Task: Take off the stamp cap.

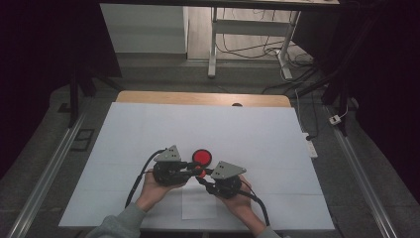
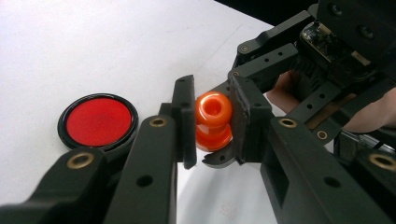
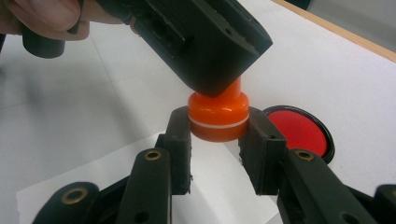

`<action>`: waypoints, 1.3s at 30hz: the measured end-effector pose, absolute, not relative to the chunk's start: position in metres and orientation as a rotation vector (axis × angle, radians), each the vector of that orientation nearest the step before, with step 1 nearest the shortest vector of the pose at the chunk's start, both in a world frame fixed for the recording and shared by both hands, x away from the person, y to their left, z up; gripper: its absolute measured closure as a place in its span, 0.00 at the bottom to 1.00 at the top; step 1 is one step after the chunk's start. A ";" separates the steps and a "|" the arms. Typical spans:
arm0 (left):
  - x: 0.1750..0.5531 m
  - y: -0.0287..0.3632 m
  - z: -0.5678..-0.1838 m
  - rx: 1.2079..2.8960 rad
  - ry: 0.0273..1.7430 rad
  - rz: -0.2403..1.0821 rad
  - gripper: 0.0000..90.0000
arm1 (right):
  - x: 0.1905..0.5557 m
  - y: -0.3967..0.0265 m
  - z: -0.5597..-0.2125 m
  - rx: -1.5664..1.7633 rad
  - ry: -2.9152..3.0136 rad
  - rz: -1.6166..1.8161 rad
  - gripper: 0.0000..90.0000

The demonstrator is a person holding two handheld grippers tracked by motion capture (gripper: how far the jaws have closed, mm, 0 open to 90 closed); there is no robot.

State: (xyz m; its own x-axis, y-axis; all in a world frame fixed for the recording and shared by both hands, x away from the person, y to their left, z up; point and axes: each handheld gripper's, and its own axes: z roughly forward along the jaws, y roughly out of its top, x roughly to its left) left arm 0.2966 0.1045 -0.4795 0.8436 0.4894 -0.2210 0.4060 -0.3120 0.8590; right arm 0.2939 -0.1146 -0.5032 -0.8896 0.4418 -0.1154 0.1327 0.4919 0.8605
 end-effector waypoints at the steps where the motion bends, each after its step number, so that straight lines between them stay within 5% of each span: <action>1: 0.297 0.105 -0.479 1.944 0.664 0.097 0.80 | 0.294 -0.115 -0.503 0.481 2.420 1.353 0.72; 39: 0.298 0.128 -0.472 1.850 0.714 0.136 0.81 | 0.296 -0.120 -0.508 0.540 2.429 1.389 0.72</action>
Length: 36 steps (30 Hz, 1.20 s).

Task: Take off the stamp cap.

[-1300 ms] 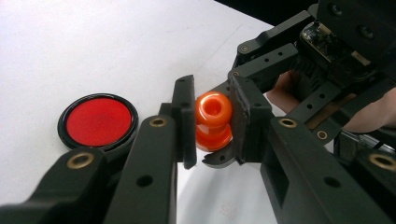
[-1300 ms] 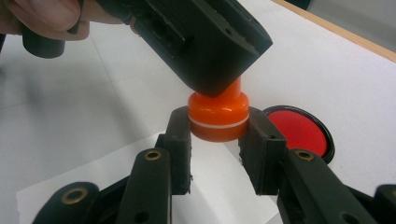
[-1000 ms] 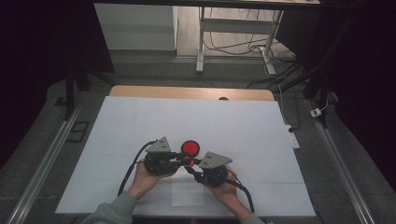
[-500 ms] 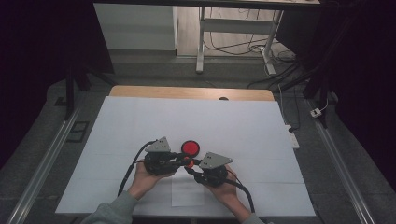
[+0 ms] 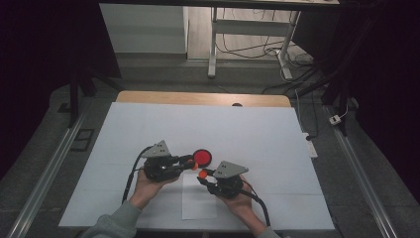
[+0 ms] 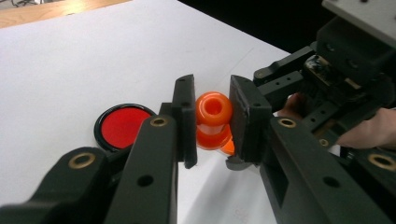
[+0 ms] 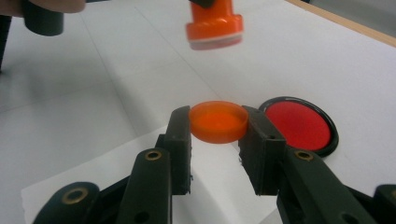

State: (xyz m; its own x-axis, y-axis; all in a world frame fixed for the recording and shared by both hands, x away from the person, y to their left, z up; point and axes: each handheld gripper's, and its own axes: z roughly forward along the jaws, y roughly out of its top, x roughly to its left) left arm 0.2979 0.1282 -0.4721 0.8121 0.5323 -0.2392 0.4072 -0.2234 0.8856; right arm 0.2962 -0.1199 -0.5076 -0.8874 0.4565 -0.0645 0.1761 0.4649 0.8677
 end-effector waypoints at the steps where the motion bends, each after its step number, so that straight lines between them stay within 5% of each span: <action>1: 0.298 0.129 -0.472 1.848 0.715 0.136 0.81 | 0.297 -0.122 -0.508 0.546 2.427 1.387 0.72; 36: 0.298 0.129 -0.474 1.868 0.721 0.123 0.81 | 0.301 -0.170 -0.509 0.711 2.338 1.346 0.72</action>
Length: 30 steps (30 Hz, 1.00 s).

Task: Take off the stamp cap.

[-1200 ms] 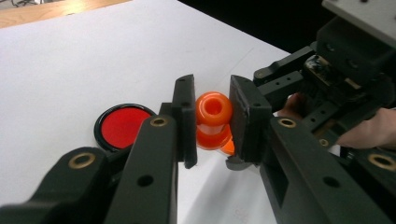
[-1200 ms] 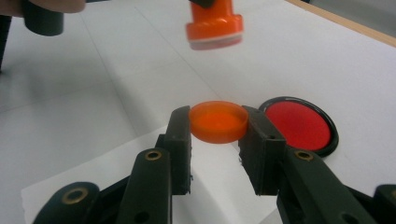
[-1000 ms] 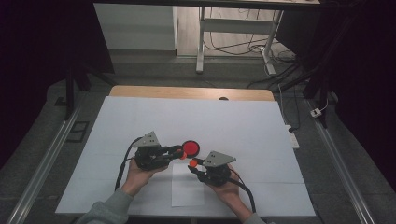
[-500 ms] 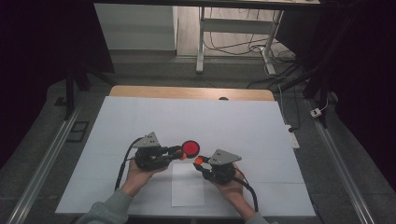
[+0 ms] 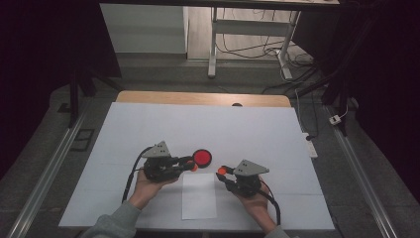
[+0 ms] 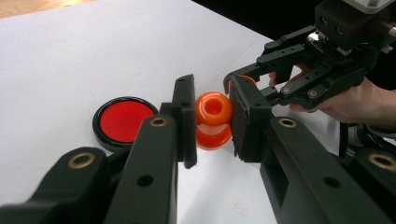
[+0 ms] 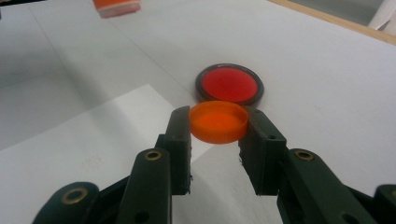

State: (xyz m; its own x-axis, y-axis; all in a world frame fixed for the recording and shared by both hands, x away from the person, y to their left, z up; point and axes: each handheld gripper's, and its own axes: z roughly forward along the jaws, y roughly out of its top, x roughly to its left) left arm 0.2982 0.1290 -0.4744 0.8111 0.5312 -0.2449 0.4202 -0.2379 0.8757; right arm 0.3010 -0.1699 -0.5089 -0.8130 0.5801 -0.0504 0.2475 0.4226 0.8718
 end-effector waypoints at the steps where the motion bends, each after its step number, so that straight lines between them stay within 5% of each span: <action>1: 0.298 0.129 -0.474 1.867 0.721 0.124 0.81 | 0.301 -0.172 -0.509 0.717 2.335 1.349 0.72; 30: 0.297 0.131 -0.473 1.871 0.710 0.124 0.81 | 0.280 -0.268 -0.498 0.881 2.172 1.290 0.72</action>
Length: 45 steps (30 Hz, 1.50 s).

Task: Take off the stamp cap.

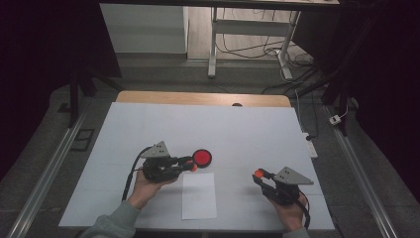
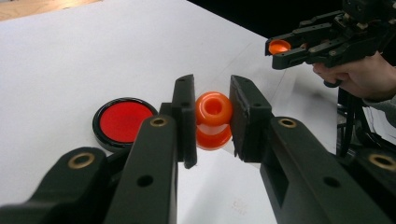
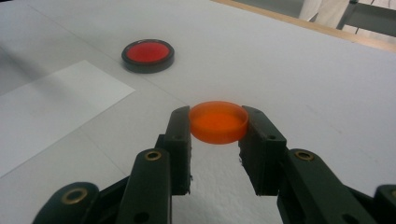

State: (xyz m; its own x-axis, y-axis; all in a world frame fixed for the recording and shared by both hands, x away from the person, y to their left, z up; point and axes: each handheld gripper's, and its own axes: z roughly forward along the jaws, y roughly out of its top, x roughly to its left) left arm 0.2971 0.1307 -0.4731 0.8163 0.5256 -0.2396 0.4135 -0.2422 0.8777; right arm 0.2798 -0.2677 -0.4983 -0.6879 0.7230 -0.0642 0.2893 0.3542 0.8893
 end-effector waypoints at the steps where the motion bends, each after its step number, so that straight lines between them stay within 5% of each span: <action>1: 0.297 0.131 -0.473 1.871 0.711 0.124 0.81 | 0.279 -0.270 -0.498 0.885 2.171 1.287 0.72; 45: 0.318 0.131 -0.467 1.886 0.723 0.191 0.80 | 0.276 -0.293 -0.506 0.946 2.157 1.253 0.72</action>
